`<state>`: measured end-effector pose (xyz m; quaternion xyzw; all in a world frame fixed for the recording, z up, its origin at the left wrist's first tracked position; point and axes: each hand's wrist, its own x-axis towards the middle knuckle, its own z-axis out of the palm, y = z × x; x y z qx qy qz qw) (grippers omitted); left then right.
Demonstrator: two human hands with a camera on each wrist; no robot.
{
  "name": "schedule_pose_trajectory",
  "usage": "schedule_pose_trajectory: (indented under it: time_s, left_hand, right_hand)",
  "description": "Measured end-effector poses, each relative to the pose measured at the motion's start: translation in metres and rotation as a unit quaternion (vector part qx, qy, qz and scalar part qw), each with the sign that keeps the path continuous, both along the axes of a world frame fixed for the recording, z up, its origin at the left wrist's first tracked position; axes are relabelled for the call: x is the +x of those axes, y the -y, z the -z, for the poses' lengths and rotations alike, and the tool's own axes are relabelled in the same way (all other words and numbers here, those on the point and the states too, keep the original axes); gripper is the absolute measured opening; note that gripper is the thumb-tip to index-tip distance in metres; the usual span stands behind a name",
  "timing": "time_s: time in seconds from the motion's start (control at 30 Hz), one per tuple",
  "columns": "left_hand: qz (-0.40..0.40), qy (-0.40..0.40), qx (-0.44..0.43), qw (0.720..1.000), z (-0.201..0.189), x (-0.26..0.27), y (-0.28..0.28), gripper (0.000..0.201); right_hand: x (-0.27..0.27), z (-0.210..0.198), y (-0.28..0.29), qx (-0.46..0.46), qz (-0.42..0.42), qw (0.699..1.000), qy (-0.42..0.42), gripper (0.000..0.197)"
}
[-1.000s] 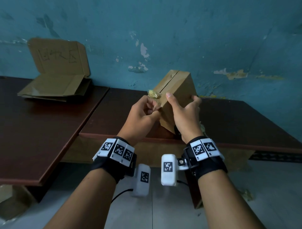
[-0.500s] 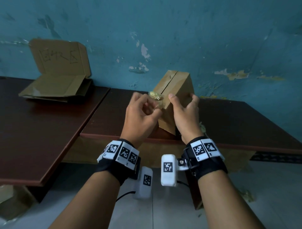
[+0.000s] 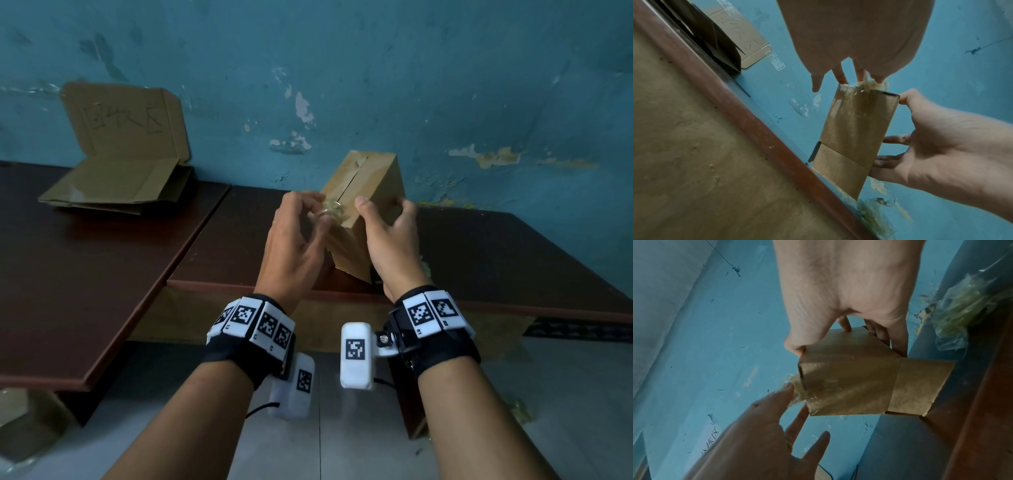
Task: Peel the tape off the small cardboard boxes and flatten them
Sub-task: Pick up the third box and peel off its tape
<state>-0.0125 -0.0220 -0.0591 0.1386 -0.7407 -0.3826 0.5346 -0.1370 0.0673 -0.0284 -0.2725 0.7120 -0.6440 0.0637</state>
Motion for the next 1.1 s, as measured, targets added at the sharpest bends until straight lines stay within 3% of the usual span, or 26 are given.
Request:
schedule_pose_trajectory:
  time_s: [0.27, 0.57, 0.73, 1.1]
  left_hand:
    - [-0.018, 0.017, 0.011, 1.000, -0.006, 0.007, -0.005, 0.009]
    - [-0.027, -0.034, 0.037, 0.998, -0.015, 0.013, -0.004, 0.020]
    - [-0.044, -0.022, -0.026, 0.998, -0.014, 0.011, -0.005, 0.021]
    - [-0.008, -0.055, 0.021, 0.998, -0.007, 0.008, -0.007, 0.015]
  right_hand:
    - [-0.001, -0.001, -0.002, 0.009, -0.016, 1.000, -0.016, 0.084]
    - [-0.001, -0.001, -0.003, 0.023, -0.035, 0.999, -0.035, 0.095]
    - [-0.004, -0.001, -0.004, 0.025, -0.030, 0.999, -0.029, 0.079]
    - [-0.002, -0.003, -0.005, 0.024, -0.023, 0.999, -0.025, 0.072]
